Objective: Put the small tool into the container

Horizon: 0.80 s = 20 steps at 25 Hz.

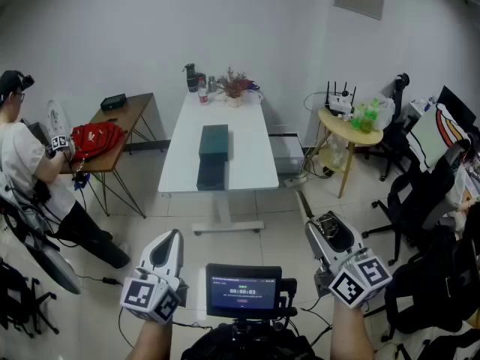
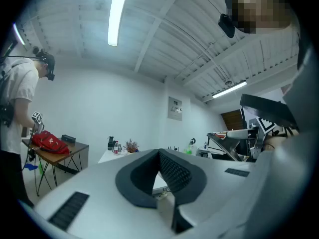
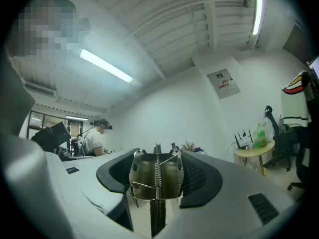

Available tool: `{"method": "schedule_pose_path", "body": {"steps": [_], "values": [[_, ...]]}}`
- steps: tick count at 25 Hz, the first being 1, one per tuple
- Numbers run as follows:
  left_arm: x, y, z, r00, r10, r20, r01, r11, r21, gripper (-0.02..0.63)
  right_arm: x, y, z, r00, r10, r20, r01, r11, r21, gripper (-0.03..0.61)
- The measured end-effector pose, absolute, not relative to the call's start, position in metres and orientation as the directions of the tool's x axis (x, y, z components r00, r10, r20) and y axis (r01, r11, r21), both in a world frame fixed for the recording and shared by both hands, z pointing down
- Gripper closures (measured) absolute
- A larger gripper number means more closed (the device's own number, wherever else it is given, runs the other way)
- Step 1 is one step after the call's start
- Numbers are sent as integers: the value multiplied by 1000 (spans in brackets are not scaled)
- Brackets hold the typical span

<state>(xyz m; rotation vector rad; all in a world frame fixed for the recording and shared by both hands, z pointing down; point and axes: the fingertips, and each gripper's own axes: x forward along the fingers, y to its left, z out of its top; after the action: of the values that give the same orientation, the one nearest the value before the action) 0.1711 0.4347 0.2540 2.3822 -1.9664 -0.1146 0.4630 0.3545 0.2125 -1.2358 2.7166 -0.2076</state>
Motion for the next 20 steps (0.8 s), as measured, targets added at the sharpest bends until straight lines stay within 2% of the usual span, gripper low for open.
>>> {"method": "schedule_pose_path", "body": {"steps": [10,20], "values": [[69,452,257,209,-977,-36,-973,-211,90,606,347,374,217,-654,-751,-91,-731,658,-181,321],[-2,430,273,195,-980,-28,-974,-197,113,606,249,350,222,-707,-704,-71,-687,707,-168,321]]}}
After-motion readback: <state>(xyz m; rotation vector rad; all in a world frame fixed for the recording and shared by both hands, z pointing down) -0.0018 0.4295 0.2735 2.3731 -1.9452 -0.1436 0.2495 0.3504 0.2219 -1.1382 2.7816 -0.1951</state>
